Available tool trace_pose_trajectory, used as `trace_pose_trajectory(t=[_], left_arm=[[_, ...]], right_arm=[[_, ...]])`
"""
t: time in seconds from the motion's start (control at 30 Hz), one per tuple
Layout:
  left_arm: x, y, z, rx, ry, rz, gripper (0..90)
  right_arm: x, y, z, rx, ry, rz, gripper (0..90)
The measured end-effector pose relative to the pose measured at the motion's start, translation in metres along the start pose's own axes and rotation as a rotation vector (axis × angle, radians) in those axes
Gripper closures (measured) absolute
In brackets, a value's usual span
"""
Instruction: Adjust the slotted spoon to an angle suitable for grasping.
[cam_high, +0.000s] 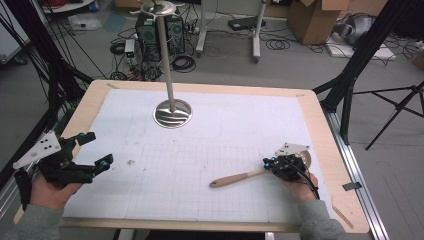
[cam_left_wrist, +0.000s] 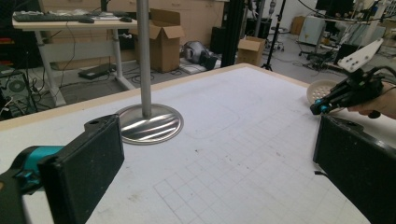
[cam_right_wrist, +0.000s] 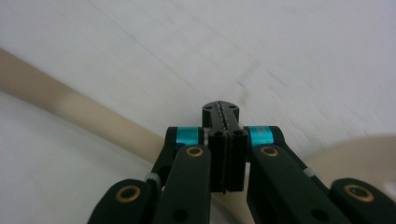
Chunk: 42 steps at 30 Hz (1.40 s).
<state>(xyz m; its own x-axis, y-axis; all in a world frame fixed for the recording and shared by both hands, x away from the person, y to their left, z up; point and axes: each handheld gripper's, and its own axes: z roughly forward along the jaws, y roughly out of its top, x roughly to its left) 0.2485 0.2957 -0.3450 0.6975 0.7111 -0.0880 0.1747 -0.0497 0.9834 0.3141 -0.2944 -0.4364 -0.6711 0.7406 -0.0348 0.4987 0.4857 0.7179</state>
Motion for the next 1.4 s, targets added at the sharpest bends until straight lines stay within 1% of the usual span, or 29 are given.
trace_pose_trajectory(t=[0.03,0.07,0.1,0.13,0.17,0.2,0.23,0.27,0.3,0.33,0.37,0.4,0.43,0.47,0.5,0.6,0.63,0.67,0.7,0.83,1.0,1.03,1.07,1.1,1.13,1.17,1.27,1.3,1.4], left_arm=[[0.000,0.000,0.001,0.000,0.000,0.000,2.2],[0.000,0.000,0.001,0.000,-0.001,0.001,2.2],[0.000,0.000,0.003,0.002,-0.003,0.001,2.2],[0.000,0.000,0.003,0.002,-0.003,0.001,2.2],[0.000,0.000,0.004,0.001,-0.006,-0.001,2.2],[0.000,0.000,0.004,0.001,-0.006,-0.001,2.2],[0.001,0.000,0.005,0.003,-0.008,0.002,2.2],[0.001,0.000,0.005,0.003,-0.008,0.002,2.2],[0.001,0.001,0.005,-0.001,-0.007,-0.001,2.2],[0.001,0.001,0.005,-0.001,-0.007,-0.001,2.2],[0.001,0.001,0.004,-0.002,-0.008,0.001,2.2],[0.001,0.001,0.004,-0.002,-0.008,0.001,2.2],[0.002,0.001,0.004,-0.003,-0.007,-0.001,2.2],[0.002,0.001,0.004,-0.004,-0.007,-0.001,2.2],[0.002,0.001,0.004,-0.004,-0.007,0.000,2.2],[0.001,0.001,0.005,-0.004,-0.005,-0.004,2.2],[0.001,0.000,0.005,0.002,-0.005,-0.002,2.2],[0.001,0.000,0.005,0.002,-0.005,-0.002,2.2],[0.001,0.000,0.005,0.003,-0.006,-0.002,2.2],[0.001,0.000,0.005,0.004,-0.005,-0.002,2.2],[0.001,0.000,0.005,0.003,-0.004,-0.001,2.2],[0.001,0.001,0.005,0.003,-0.005,0.000,2.2],[0.001,0.001,0.005,0.003,-0.005,0.000,2.2],[0.000,0.001,0.005,-0.001,-0.006,-0.002,2.2],[0.000,0.001,0.005,-0.001,-0.006,-0.002,2.2],[0.001,0.001,0.005,0.000,-0.007,0.000,2.2],[0.001,0.001,0.005,0.000,-0.006,-0.002,2.2],[0.001,0.000,0.005,-0.002,-0.006,-0.005,2.2],[0.002,0.001,0.004,0.000,-0.007,-0.002,2.2]], right_arm=[[0.011,0.009,-0.006,-0.098,0.068,-0.018,90.0],[0.011,0.009,-0.006,-0.098,0.068,-0.018,90.0],[0.027,0.017,-0.010,-0.134,0.138,-0.075,90.0],[0.027,0.017,-0.010,-0.134,0.138,-0.075,90.0],[0.046,0.023,-0.009,-0.127,0.191,-0.147,90.0],[0.046,0.023,-0.009,-0.127,0.191,-0.147,90.0],[0.063,0.024,-0.004,-0.111,0.242,-0.203,90.0],[0.063,0.024,-0.004,-0.111,0.242,-0.203,90.0],[0.075,0.023,0.001,-0.101,0.276,-0.249,90.0],[0.075,0.023,0.001,-0.101,0.276,-0.249,90.0],[0.086,0.022,0.007,-0.092,0.305,-0.268,90.0],[0.086,0.022,0.007,-0.092,0.305,-0.268,90.0],[0.093,0.022,0.011,-0.089,0.342,-0.311,90.0],[0.093,0.022,0.011,-0.089,0.342,-0.311,90.0],[0.099,0.022,0.015,-0.078,0.357,-0.333,90.0],[0.103,0.024,0.020,-0.070,0.365,-0.345,90.0],[0.107,0.025,0.027,-0.048,0.367,-0.358,90.0],[0.107,0.025,0.027,-0.048,0.367,-0.358,90.0],[0.111,0.026,0.032,-0.040,0.362,-0.373,90.0],[0.110,0.030,0.037,-0.041,0.368,-0.346,90.0],[0.110,0.037,0.045,-0.042,0.337,-0.337,90.0],[0.110,0.041,0.049,-0.041,0.320,-0.329,90.0],[0.110,0.041,0.049,-0.041,0.320,-0.329,90.0],[0.110,0.047,0.055,-0.044,0.300,-0.309,90.0],[0.110,0.047,0.055,-0.044,0.300,-0.309,90.0],[0.108,0.052,0.060,-0.049,0.280,-0.290,90.0],[0.106,0.057,0.066,-0.051,0.260,-0.282,90.0],[0.104,0.062,0.073,-0.055,0.241,-0.261,90.0],[0.102,0.068,0.079,-0.061,0.221,-0.248,90.0]])
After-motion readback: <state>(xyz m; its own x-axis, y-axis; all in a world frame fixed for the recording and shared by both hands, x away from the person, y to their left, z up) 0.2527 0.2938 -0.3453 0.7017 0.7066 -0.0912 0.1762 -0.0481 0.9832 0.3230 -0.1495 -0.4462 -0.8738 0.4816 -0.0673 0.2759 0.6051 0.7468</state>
